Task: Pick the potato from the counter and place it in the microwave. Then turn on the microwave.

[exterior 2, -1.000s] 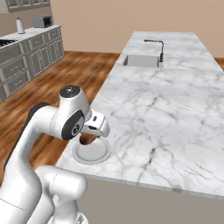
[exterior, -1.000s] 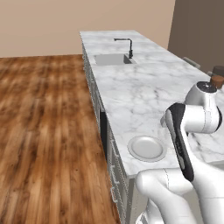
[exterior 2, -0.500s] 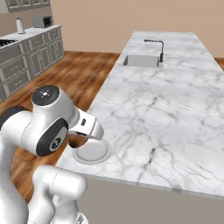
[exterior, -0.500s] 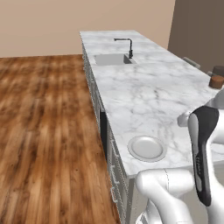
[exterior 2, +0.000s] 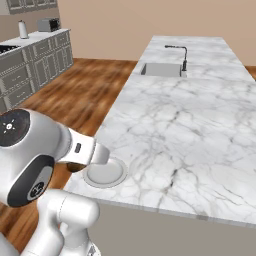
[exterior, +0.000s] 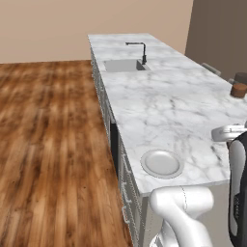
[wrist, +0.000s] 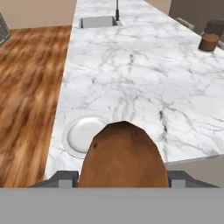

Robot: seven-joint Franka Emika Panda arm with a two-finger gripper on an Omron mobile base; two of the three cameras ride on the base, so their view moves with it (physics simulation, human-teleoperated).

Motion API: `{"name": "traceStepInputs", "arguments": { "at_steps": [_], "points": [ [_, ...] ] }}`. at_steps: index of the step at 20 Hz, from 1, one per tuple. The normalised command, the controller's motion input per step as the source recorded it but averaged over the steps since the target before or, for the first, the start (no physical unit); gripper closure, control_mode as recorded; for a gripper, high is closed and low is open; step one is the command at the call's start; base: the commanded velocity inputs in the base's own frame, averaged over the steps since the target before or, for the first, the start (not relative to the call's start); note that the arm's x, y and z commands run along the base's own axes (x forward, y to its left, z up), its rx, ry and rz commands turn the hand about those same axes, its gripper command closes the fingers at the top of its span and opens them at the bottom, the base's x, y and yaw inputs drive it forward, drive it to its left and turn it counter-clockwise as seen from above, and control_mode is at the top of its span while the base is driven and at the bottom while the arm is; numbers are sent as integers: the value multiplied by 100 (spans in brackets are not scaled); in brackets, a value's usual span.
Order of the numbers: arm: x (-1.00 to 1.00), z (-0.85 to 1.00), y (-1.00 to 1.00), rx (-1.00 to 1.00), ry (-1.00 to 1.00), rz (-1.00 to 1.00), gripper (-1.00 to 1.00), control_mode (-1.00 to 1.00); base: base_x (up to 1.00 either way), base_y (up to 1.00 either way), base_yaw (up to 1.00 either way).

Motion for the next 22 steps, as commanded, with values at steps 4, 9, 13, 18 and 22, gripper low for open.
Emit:
{"name": "traceStepInputs", "arguments": {
  "at_steps": [4,9,13,18,22],
  "points": [
    [-32,29,1,-12,-5,0,100,-100,0,0,0],
    [-33,16,4,-11,-2,0,100,-100,0,0,0],
    [-28,11,0,-1,0,0,100,-100,0,0,0],
    [-6,2,0,0,0,0,100,100,-31,-4,0],
    [0,0,0,0,0,0,100,100,-63,-28,-3]
  ]
}}
